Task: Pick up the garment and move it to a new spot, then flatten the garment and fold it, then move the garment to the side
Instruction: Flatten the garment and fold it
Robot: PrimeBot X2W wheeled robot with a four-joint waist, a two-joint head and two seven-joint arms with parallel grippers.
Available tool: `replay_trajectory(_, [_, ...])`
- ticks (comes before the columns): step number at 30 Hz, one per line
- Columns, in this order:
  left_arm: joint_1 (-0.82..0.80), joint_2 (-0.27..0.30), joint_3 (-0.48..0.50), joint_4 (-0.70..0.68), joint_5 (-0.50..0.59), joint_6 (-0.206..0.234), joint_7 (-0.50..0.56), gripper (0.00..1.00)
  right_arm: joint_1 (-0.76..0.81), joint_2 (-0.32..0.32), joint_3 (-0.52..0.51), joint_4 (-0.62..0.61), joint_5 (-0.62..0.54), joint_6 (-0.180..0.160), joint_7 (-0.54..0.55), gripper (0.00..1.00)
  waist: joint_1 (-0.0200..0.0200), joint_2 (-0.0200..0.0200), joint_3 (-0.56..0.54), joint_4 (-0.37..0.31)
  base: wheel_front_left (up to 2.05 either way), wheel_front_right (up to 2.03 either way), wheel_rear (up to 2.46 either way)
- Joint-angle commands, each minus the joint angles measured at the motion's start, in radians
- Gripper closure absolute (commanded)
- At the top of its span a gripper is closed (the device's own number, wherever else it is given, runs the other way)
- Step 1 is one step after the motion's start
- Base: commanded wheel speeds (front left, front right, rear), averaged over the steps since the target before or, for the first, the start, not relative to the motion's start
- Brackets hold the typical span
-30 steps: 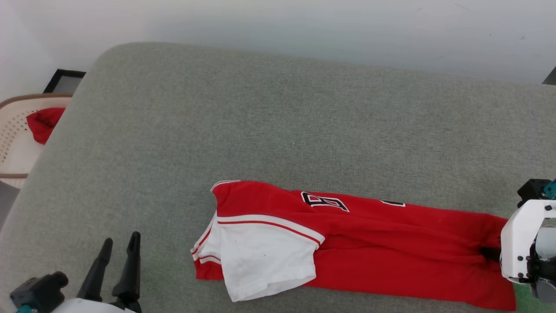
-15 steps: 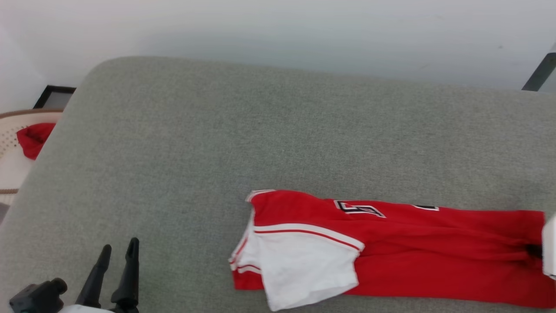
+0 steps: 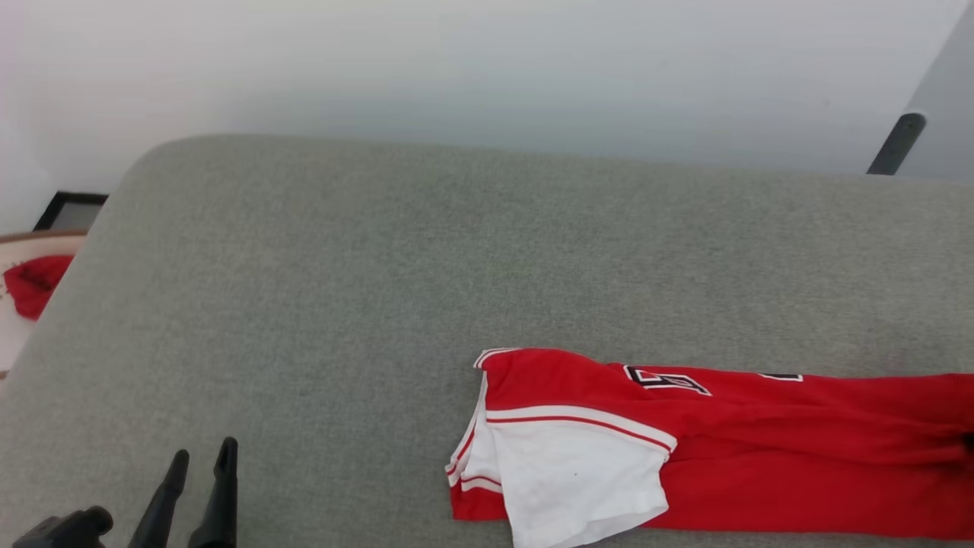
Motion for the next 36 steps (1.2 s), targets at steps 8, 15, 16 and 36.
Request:
replay_trajectory(8, [0.027,0.004,0.004,0.002,-0.016,0.007,0.008,0.00,0.041,0.050,0.031,-0.179,0.132,-0.001,0.082,1.00,0.0000,0.0000,-0.061,-0.036,0.00,0.00,0.00])
replay_trajectory(15, [0.036,-0.003,-0.004,-0.002,-0.020,0.007,0.012,0.00,0.071,0.110,0.094,-0.377,0.219,-0.001,0.141,1.00,0.0000,0.0000,-0.088,-0.034,0.00,0.00,0.00])
replay_trajectory(16, [0.035,-0.004,-0.006,-0.001,-0.020,0.006,0.012,0.00,0.069,0.126,0.105,-0.398,0.226,-0.001,0.145,1.00,0.0000,0.0000,-0.090,-0.031,0.00,0.00,0.00])
replay_trajectory(36, [-0.061,-0.047,-0.091,0.050,0.002,-0.025,0.041,0.00,-0.053,0.438,0.364,-0.257,0.052,-0.001,-0.037,1.00,0.0000,0.0000,-0.098,0.128,0.00,0.00,0.00])
